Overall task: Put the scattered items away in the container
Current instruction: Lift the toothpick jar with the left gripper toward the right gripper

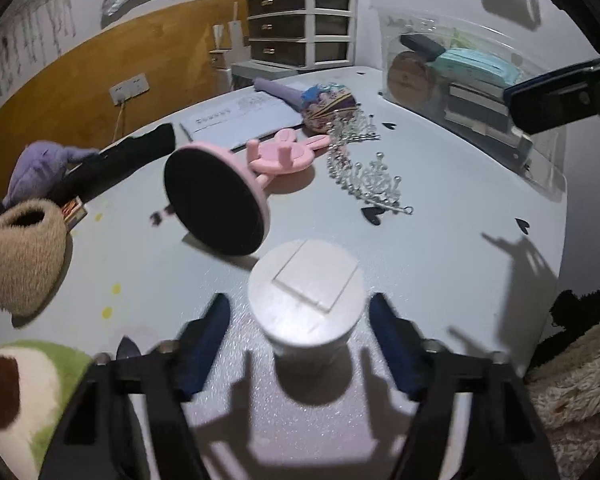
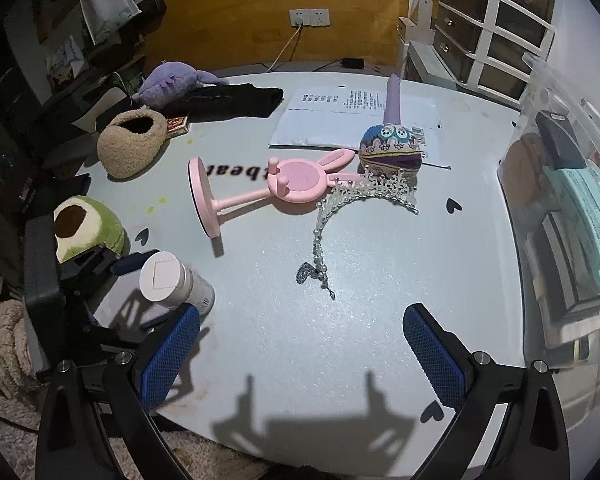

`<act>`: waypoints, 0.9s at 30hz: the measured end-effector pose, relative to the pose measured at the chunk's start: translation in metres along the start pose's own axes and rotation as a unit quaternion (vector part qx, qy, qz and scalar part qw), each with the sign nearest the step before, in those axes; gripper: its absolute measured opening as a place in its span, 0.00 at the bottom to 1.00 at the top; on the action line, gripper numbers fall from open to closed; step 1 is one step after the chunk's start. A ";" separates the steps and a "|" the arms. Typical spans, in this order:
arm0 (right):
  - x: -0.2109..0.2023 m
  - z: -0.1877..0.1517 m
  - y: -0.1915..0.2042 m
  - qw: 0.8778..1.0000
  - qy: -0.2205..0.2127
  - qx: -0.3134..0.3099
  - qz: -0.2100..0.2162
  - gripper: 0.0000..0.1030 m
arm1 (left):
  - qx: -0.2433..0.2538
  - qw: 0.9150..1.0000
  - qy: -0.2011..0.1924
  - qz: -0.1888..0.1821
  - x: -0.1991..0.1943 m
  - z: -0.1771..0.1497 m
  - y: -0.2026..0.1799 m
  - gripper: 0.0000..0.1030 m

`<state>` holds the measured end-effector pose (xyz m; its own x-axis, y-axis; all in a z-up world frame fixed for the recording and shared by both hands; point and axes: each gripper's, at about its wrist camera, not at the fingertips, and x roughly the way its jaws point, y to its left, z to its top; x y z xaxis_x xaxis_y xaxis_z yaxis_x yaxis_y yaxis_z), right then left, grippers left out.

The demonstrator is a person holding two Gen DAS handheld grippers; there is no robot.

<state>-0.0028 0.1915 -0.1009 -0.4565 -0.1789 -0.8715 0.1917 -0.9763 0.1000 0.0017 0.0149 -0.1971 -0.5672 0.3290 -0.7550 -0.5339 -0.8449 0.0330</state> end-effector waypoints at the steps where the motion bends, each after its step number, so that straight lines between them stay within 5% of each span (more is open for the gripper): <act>1: 0.000 0.000 0.000 1.000 0.001 0.000 -0.001 0.99 | 0.000 1.000 0.000 0.002 0.001 -0.003 0.000 0.71; 9: 0.007 -0.001 0.000 1.000 0.015 0.005 -0.011 0.99 | 0.051 0.998 -0.010 0.020 0.011 -0.022 -0.016 0.70; 13: 0.012 0.000 0.002 1.000 0.023 0.007 -0.013 0.99 | 0.073 0.997 -0.010 0.029 0.019 -0.024 -0.022 0.50; 24: 0.022 -0.007 0.021 0.996 0.013 -0.082 -0.019 0.99 | 0.084 0.996 -0.027 0.007 0.032 -0.010 -0.054 0.49; 27: 0.028 -0.013 0.020 0.994 0.021 -0.112 0.003 0.85 | 0.096 0.995 -0.029 -0.003 0.035 -0.007 -0.070 0.49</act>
<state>-0.0006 0.1684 -0.1295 -0.4193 -0.1744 -0.8910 0.3842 -0.9232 -0.0001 0.0234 0.0827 -0.2304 -0.5964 0.3624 -0.7162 -0.6444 -0.7481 0.1581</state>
